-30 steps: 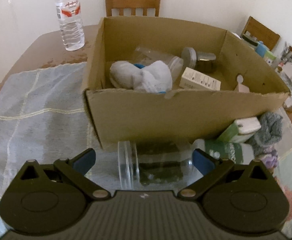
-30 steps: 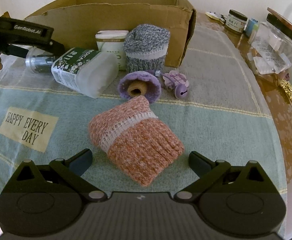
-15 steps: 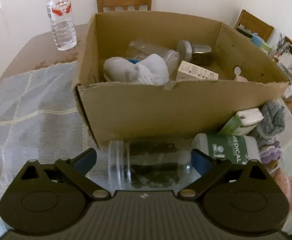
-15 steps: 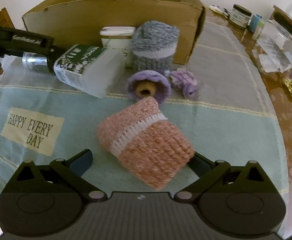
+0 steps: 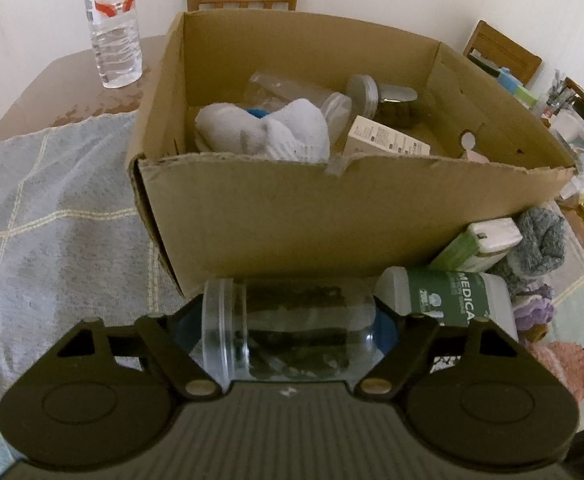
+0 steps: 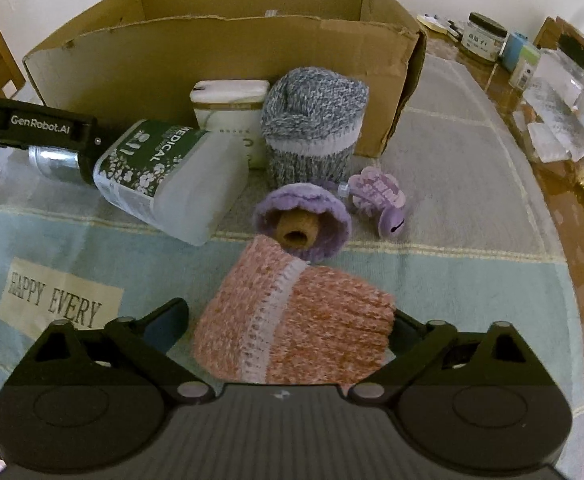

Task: Organize objects
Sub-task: 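Grasp the clear jar of dark contents with the left gripper while the right grasps the pink knit sock, then lower the jar into the box with the left gripper while the right drops the pink sock in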

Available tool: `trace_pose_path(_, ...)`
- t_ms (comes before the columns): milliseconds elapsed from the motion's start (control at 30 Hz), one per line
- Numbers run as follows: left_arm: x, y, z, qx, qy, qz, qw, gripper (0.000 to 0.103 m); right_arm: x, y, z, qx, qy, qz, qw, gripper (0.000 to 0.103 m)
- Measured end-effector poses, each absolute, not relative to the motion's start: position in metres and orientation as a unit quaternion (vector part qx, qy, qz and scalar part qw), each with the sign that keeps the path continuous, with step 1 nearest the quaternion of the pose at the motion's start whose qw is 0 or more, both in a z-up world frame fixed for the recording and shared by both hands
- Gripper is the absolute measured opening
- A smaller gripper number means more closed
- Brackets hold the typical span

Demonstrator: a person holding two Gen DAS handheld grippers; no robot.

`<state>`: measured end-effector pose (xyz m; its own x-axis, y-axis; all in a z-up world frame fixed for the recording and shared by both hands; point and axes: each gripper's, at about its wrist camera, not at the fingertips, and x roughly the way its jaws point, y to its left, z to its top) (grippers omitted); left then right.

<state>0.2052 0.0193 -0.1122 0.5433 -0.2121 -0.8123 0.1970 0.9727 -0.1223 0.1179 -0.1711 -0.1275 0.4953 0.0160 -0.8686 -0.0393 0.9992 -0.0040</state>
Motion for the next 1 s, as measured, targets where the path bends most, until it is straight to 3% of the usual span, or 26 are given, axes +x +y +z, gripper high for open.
trace_pose_path(267, 0.206, 0.021, -0.111, -0.011, 0.469, -0.126, 0.874, 0.080, 0.116, -0.175, -0.124, -0.018, 0.509, 0.022, 0.861, 0.088)
trace_pose_path(1000, 0.189, 0.027, -0.079, 0.030, 0.498, -0.171, 0.850, 0.076, 0.135, -0.197, -0.087, -0.032, 0.518, 0.064, 0.852, 0.082)
